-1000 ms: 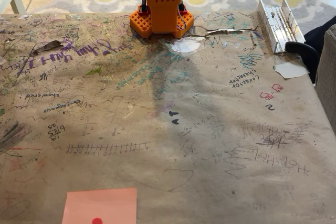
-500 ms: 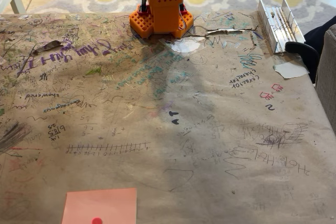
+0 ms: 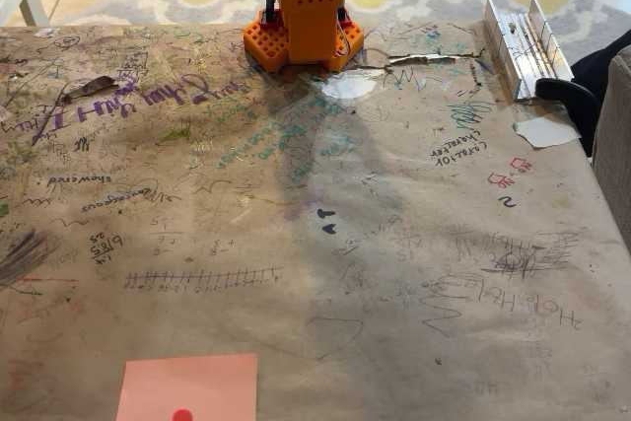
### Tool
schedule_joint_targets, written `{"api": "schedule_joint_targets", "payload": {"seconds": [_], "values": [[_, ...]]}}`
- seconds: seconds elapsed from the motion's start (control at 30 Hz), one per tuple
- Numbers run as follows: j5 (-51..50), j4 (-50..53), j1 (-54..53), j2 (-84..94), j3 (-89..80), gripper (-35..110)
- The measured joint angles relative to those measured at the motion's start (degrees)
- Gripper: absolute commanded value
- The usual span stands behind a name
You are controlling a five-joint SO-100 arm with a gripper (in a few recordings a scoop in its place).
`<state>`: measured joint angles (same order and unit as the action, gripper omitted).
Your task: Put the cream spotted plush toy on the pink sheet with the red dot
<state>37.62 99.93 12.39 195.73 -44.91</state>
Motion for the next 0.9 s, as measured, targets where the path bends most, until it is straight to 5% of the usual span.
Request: {"api": "schedule_joint_targets", "payload": {"seconds": [0.2,0.3,0.57,0.73,0.9], "values": [[3.9,-2.8,0.1,0.1,-4.7,0],[9.6,-13.4,-0.1,0.2,-20.5,14],[34.2,-67.6,-20.5,-20.0,-75.4,21],[39.5,-102.0,-23.5,-9.4,-122.1,20],[40.2,-92.6,-22.8,-3.9,-132.9,20]]}}
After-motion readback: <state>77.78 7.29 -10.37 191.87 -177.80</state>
